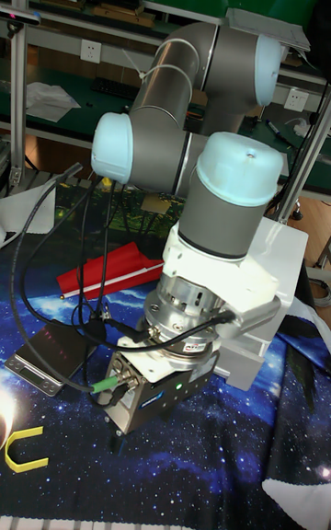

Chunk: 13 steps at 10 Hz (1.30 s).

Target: Use the gripper to push and close the drawer

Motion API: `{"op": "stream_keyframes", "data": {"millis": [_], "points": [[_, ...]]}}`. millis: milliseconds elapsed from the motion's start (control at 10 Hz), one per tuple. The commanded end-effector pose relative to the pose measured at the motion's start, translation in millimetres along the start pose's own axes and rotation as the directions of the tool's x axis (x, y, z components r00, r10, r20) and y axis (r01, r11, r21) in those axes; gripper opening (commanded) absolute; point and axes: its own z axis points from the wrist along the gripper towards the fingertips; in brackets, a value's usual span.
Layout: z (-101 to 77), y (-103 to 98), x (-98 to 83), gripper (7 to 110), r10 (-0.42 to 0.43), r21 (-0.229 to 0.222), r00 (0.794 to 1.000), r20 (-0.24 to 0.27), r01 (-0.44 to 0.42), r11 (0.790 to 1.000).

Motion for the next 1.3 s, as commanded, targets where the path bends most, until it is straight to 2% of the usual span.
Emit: {"op": "stream_keyframes", "data": {"millis": [0, 100, 200, 300, 500, 600, 800, 900, 1100, 1200], "points": [[-0.9, -4.5, 5.3, 7, -0.051, 0.012, 0.999, -0.018, 0.052, 0.999], [-0.9, -7.2, 3.6, 7, -0.046, 0.023, 0.999, -0.012, 0.046, 0.999], [0.0, 1.1, -1.0, 7, -0.042, -0.002, 0.999, 0.014, 0.042, 0.999], [-2.8, 21.3, -0.2, 7, -0.044, -0.065, 0.998, 0.037, 0.046, 0.997], [-12.3, 46.5, 26.2, 7, -0.015, -0.055, 1.000, -0.001, 0.015, 0.998], [-13.2, 67.6, 41.3, 7, 0.000, -0.055, 1.000, -0.013, -0.001, 0.998], [-12.3, 83.8, 59.4, 7, -0.012, -0.055, 1.000, -0.008, 0.011, 0.998], [-12.7, 89.1, 63.6, 7, -0.025, -0.059, 1.000, 0.003, 0.025, 0.998], [-6.3, 107.5, 54.4, 7, -0.035, -0.106, 0.995, 0.090, 0.045, 0.993], [-0.6, 102.6, 47.9, 7, -0.031, -0.100, 0.993, 0.117, 0.043, 0.994]]}}
